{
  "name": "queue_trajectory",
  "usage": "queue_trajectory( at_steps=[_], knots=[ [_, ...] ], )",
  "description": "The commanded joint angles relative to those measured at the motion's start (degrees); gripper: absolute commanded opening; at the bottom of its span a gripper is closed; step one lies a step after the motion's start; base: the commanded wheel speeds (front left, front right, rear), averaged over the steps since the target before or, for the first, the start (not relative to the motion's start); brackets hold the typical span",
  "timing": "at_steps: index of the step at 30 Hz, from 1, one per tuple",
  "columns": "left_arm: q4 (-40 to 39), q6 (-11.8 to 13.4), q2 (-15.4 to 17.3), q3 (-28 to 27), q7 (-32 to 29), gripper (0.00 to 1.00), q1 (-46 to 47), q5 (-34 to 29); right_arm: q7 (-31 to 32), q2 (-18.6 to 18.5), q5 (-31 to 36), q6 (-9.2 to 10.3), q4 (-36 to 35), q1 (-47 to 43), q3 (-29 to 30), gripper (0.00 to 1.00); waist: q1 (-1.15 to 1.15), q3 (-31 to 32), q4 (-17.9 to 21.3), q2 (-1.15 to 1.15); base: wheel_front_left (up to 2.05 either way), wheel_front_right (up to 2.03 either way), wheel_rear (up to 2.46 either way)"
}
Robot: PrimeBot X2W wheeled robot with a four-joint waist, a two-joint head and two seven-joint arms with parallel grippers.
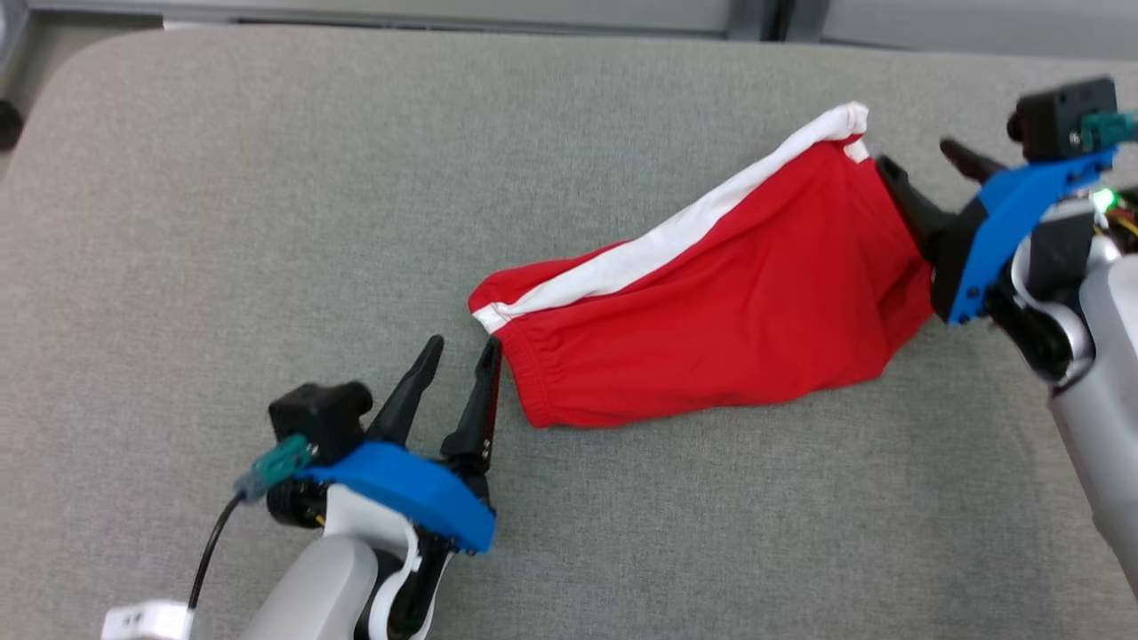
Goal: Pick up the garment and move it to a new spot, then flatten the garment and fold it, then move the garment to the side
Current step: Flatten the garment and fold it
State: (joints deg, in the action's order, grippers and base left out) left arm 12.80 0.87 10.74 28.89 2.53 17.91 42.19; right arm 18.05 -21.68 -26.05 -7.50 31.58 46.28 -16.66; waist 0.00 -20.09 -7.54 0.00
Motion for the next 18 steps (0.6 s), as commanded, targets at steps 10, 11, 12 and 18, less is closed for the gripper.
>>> queue_trajectory(
  at_steps=[10,11,12,18],
  knots=[
    [3.85,-1.15,2.54,-1.96,12.42,1.0,0.28,-10.25,-0.68,-1.19,-3.03,0.0,3.84,-5.1,2.06,1.0,0.0,2.48,-0.95,0.0,0.0,0.0,0.0],
    [4.4,-1.22,2.38,-2.4,12.62,1.0,0.82,-11.68,-0.78,-1.01,-2.86,0.0,4.27,-4.82,2.38,1.0,0.0,2.05,-1.2,0.0,0.0,0.0,0.0],
    [4.17,-1.11,1.93,-3.56,12.67,1.0,1.39,-13.3,-1.08,-0.86,-2.57,0.0,4.71,-4.37,2.77,1.0,0.0,1.54,-1.46,0.0,0.0,0.0,0.0],
    [2.8,-3.33,-1.47,-9.63,12.69,1.0,1.94,-19.77,-2.74,0.08,-0.23,0.0,8.29,-1.76,5.43,1.0,0.0,-1.87,-2.92,0.0,0.0,0.0,0.0]
  ],
)
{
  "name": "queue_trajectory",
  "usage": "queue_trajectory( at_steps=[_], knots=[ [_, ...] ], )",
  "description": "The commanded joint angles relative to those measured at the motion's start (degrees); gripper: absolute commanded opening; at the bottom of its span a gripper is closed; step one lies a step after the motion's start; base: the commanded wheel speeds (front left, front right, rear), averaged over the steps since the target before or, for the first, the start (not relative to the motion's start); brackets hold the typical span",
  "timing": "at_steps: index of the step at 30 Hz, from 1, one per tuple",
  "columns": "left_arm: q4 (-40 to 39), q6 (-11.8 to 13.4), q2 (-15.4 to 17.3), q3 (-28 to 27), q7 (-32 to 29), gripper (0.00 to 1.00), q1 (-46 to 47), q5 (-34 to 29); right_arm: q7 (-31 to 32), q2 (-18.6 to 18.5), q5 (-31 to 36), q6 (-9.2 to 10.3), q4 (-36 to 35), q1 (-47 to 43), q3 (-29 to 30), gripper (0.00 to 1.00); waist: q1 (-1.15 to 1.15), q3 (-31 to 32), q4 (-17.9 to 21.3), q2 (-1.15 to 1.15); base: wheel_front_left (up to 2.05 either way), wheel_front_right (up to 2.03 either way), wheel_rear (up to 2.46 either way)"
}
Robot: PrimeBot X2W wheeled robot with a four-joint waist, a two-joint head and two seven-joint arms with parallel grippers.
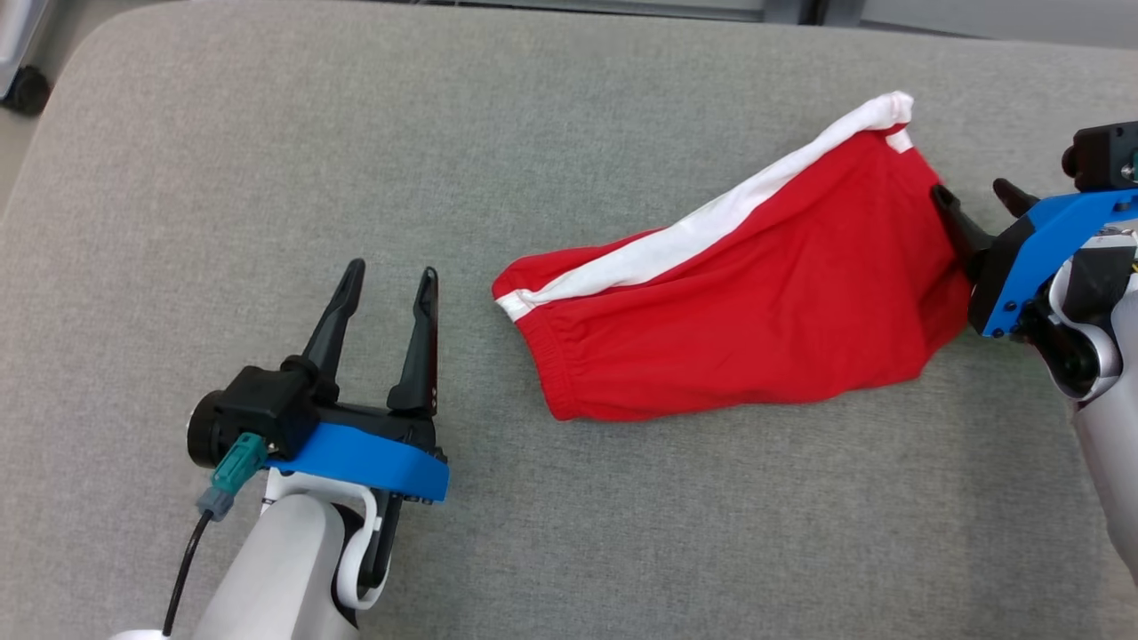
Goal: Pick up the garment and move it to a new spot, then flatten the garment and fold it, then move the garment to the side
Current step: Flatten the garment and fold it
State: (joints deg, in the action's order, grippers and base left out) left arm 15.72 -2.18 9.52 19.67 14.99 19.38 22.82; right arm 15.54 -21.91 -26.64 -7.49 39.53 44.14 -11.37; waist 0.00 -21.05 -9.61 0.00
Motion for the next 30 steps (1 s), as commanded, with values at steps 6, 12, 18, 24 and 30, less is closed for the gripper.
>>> queue_trajectory(
  at_steps=[6,12,18,24,30],
  knots=[
    [0.04,-2.71,-2.88,-4.63,0.24,1.0,-0.78,-3.61,-0.57,1.26,2.56,-0.01,4.4,1.76,1.63,1.0,0.0,-2.47,-2.02,0.0,0.0,0.0,0.0],
    [0.36,-4.21,-4.43,-7.42,0.25,1.0,-1.63,-5.23,1.12,3.33,4.04,-0.03,6.36,-0.36,0.45,0.0,0.0,-1.94,-2.46,0.0,0.0,0.0,0.0],
    [0.34,-4.82,-5.1,-9.47,0.25,1.0,-3.14,-6.1,-1.03,2.29,2.16,-0.01,2.4,-4.35,-0.22,0.0,0.0,0.55,-1.21,0.0,0.0,0.0,0.0],
    [0.18,-5.17,-5.03,-10.82,0.25,1.0,-5.17,-6.96,-2.23,0.52,3.72,-0.01,-1.73,-9.2,4.71,0.0,0.0,4.06,1.08,0.0,0.0,0.0,0.0],
    [0.28,-5.37,-4.58,-11.08,0.25,1.0,-7.38,-7.36,-0.1,-0.26,9.93,-0.01,-7.8,-14.61,12.74,0.0,0.0,7.41,3.01,0.0,0.0,0.0,0.0]
  ],
)
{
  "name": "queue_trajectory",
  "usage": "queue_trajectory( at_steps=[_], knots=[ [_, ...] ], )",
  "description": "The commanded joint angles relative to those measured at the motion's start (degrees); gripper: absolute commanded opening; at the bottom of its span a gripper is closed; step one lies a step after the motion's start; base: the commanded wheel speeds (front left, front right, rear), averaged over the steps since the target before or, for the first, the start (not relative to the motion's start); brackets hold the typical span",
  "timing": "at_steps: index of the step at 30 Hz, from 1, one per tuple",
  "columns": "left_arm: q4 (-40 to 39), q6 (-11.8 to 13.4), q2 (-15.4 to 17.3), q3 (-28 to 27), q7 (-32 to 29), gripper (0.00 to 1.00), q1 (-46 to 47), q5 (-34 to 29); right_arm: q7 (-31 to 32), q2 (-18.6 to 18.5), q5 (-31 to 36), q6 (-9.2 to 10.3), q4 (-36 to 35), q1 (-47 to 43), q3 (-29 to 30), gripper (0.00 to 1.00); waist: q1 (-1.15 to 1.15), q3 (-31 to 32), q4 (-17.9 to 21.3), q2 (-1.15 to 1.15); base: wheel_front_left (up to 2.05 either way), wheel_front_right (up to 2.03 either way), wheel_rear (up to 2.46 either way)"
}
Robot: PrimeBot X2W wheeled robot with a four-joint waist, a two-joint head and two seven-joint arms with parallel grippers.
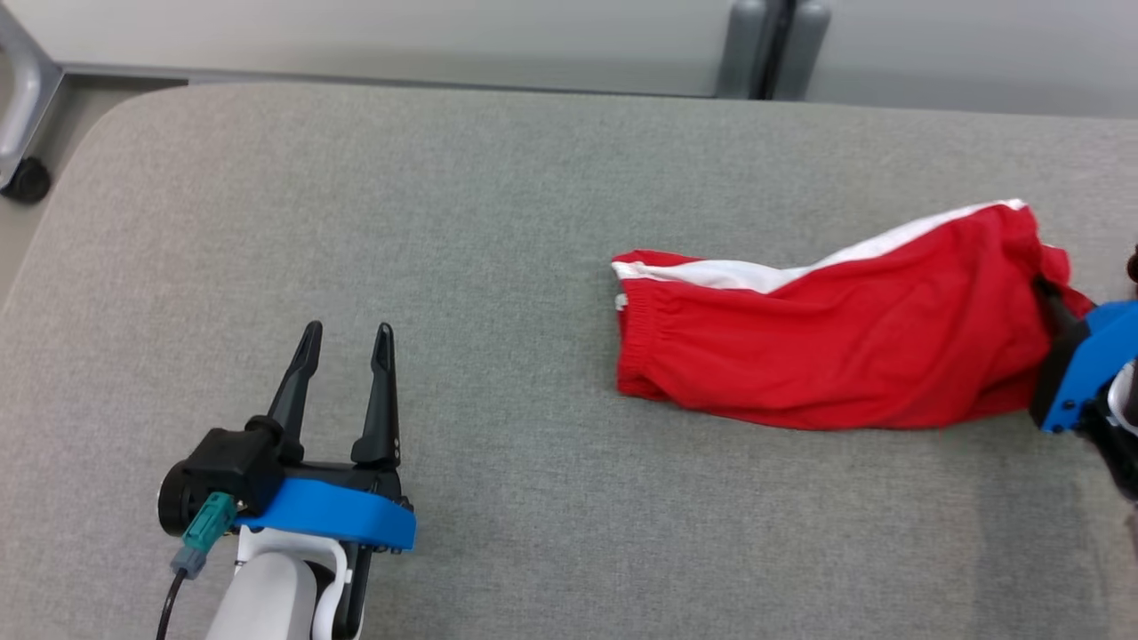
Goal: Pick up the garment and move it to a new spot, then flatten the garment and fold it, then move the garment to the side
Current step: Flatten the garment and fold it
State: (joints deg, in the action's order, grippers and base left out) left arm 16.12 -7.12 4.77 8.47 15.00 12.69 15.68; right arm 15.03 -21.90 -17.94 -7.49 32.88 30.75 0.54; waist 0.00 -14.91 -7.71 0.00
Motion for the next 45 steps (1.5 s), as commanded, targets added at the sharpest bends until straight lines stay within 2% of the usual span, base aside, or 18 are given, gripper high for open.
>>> queue_trajectory(
  at_steps=[1,8,10,15,20,27,28,29,33,37,41,45],
  knots=[
    [-0.06,-0.45,0.27,0.21,0.24,1.0,-0.96,-0.32,0.96,-0.25,2.35,-0.01,-2.49,-2.01,1.8,0.0,0.0,1.66,1.3,0.0,0.0,0.0,0.0],
    [0.26,-0.47,0.51,0.95,0.24,1.0,-1.82,0.0,5.48,2.85,7.56,-0.01,-12.46,-5.25,2.79,0.0,0.0,2.98,1.35,0.0,0.0,0.0,0.0],
    [0.19,-0.47,0.54,1.47,0.24,1.0,-1.62,0.31,6.76,3.95,7.76,-0.01,-14.61,-5.19,1.23,0.0,0.0,3.1,1.02,0.0,0.0,0.0,0.0],
    [-0.03,-0.48,0.9,2.22,0.24,1.0,-1.31,0.93,9.96,7.63,7.66,-0.01,-18.21,-2.45,-7.11,0.0,0.0,3.01,0.06,0.0,0.0,0.0,0.0],
    [-0.05,-0.48,0.95,2.55,0.24,1.0,-0.89,1.37,11.7,12.34,6.73,-0.01,-15.06,0.64,-14.44,0.0,0.0,2.65,-1.15,0.0,0.0,0.0,0.0],
    [0.19,-0.36,0.62,3.48,0.24,1.0,-0.55,1.77,10.73,15.81,6.42,-0.01,-6.13,4.05,-18.42,0.0,0.0,2.3,-3.1,0.0,0.0,0.0,0.0],
    [0.18,-0.36,0.62,3.48,0.24,1.0,-0.64,1.81,10.26,16.26,6.1,-0.01,-5.0,4.43,-19.05,0.09,0.0,2.28,-3.28,0.0,0.0,0.0,0.0],
    [0.15,-0.36,0.62,3.35,0.24,1.0,-0.82,1.85,9.54,16.66,5.57,-0.01,-4.04,4.89,-19.5,1.0,0.0,2.25,-3.39,0.0,0.0,0.0,0.0],
    [0.18,-0.36,0.61,2.66,0.24,1.0,-1.64,1.75,5.99,17.71,1.85,-0.01,-2.28,6.31,-20.86,1.0,0.0,2.38,-3.29,0.0,0.0,0.0,0.0],
    [0.34,-0.36,0.79,2.03,0.24,1.0,-2.25,1.51,1.91,17.54,-2.86,-0.01,-4.51,7.3,-21.18,1.0,0.0,3.46,-2.49,0.0,0.0,0.0,0.0],
    [0.42,-0.36,0.82,1.7,0.24,1.0,-3.1,1.03,-1.12,13.14,-3.86,-0.01,-8.47,5.39,-18.55,1.0,0.0,5.09,-1.4,0.0,0.0,0.0,0.0],
    [0.43,-0.36,1.21,1.15,0.24,1.0,-3.75,0.8,-2.56,8.57,-1.8,-0.01,-11.07,1.29,-13.38,1.0,0.0,6.24,-0.19,0.0,0.0,0.0,0.0]
  ],
)
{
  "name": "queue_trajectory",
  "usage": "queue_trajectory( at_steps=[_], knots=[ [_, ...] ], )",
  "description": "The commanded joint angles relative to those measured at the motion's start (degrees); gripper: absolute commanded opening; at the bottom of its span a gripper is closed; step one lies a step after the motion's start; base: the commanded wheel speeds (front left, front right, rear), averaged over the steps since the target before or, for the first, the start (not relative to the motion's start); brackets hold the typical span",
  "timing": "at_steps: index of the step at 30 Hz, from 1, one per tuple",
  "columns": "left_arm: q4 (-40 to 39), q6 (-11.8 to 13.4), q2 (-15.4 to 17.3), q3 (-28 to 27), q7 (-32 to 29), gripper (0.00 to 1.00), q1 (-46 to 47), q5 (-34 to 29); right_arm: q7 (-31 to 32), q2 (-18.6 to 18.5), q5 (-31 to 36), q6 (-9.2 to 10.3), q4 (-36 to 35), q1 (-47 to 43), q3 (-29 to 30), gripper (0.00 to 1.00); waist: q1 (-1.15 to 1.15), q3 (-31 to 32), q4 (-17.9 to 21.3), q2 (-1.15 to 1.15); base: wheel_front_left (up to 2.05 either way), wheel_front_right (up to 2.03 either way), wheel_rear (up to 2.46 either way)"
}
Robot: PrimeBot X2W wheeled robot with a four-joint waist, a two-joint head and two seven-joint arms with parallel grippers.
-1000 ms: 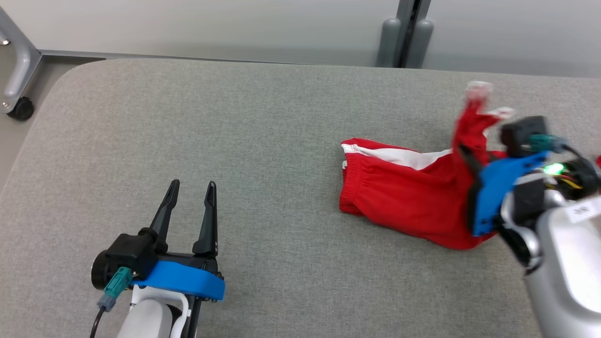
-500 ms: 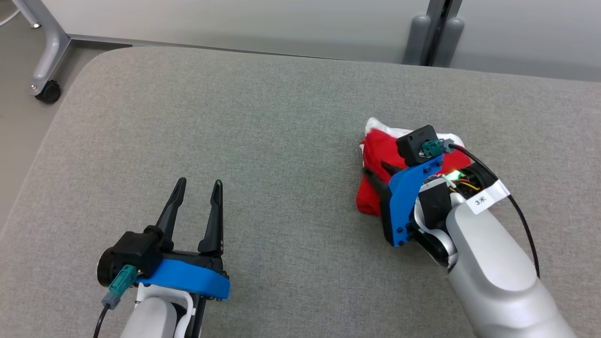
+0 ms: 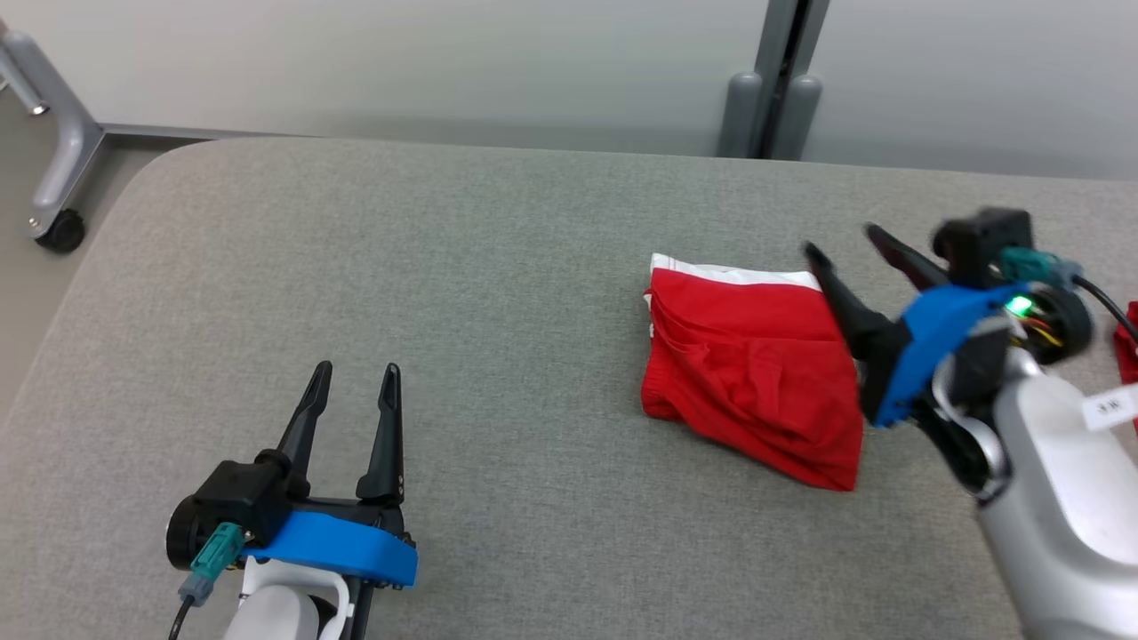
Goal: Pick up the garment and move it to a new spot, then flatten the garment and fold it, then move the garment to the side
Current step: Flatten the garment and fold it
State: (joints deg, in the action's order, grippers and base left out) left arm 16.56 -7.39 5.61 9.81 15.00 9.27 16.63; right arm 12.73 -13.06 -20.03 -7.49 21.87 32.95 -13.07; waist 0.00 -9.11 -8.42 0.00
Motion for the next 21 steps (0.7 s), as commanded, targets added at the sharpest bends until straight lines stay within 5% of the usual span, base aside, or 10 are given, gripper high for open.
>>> queue_trajectory(
  at_steps=[1,6,8,14,21],
  knots=[
    [-0.02,-0.1,0.43,-0.31,0.24,1.0,-0.44,-0.26,-0.19,-1.62,1.68,-0.01,-0.22,-2.13,1.32,1.0,0.0,0.55,0.78,0.0,0.0,0.0,0.0],
    [-0.21,-0.09,0.96,-0.57,0.24,1.0,0.31,-0.8,-0.46,-3.07,6.15,-0.01,0.6,-7.83,4.79,0.95,0.0,-0.25,1.67,0.0,0.0,0.0,0.0],
    [-0.23,-0.09,1.04,-0.59,0.24,1.0,0.86,-1.22,-0.96,-2.17,7.45,-0.01,1.4,-9.09,4.96,0.0,0.0,-0.89,1.94,0.0,0.0,0.0,0.0],
    [0.3,-0.09,1.74,-0.62,0.24,1.0,2.04,-1.58,-1.13,2.28,8.76,-0.01,4.0,-8.97,-1.88,0.0,0.0,-2.34,2.37,0.0,0.0,0.0,0.0],
    [0.93,-0.09,1.85,-0.09,0.24,1.0,2.71,-1.24,-1.27,6.2,3.36,-0.01,4.09,-7.58,-17.57,0.0,0.0,-2.3,2.24,0.0,0.0,0.0,0.0]
  ],
)
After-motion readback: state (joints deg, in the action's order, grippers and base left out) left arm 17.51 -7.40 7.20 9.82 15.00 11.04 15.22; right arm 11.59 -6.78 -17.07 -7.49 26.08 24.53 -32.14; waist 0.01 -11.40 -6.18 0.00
